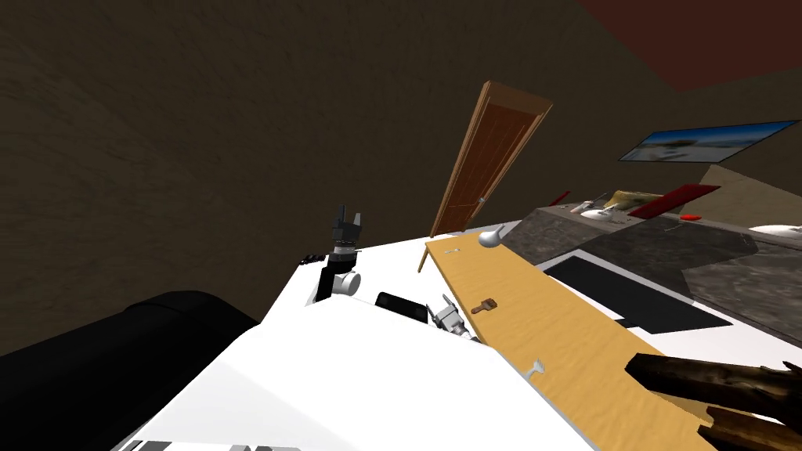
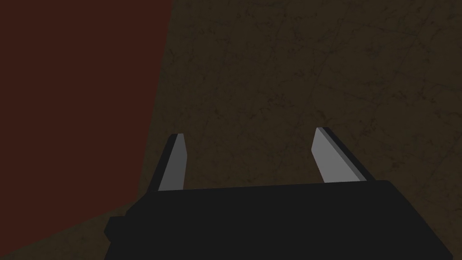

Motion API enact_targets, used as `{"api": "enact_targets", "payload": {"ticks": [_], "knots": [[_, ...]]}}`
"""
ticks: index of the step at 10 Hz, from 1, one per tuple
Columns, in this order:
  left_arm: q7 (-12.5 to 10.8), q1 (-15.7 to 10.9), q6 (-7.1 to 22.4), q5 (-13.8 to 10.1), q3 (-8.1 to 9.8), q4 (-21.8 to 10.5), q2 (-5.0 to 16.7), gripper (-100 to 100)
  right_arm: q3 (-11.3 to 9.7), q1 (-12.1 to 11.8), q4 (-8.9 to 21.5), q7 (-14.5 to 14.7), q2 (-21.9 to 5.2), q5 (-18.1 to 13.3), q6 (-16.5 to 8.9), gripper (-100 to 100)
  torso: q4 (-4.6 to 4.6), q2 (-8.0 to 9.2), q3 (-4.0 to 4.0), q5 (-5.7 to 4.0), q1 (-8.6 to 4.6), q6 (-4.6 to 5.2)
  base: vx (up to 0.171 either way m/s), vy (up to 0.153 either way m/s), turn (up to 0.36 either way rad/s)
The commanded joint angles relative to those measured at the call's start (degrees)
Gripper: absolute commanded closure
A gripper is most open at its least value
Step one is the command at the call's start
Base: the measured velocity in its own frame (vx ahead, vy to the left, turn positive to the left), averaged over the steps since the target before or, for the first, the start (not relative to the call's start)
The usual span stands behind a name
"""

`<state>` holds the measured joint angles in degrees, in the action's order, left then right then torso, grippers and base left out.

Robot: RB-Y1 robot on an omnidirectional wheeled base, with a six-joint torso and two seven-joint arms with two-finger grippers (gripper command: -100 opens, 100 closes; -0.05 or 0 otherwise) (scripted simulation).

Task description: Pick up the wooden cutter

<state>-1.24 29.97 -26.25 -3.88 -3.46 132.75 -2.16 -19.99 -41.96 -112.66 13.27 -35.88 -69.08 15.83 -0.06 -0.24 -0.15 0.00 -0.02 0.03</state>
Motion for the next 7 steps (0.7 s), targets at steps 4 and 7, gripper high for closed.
{"api": "enact_targets", "payload": {"ticks": [4,7], "knots": [[0.0,0.0,0.0,0.0,0.00,0.0,0.0,0,-0.5,-0.2,2.8,0.1,-2.1,-6.4,0.0,-100,0.02,0.08,0.05,0.00,0.02,0.00,0.043,-0.003,0.052],[0.0,0.0,0.0,0.0,0.00,0.0,0.0,0,-1.1,-0.5,4.8,-0.1,-4.0,-10.6,-0.3,-100,0.02,0.08,0.05,0.01,0.01,0.01,0.048,-0.009,0.069]]}}
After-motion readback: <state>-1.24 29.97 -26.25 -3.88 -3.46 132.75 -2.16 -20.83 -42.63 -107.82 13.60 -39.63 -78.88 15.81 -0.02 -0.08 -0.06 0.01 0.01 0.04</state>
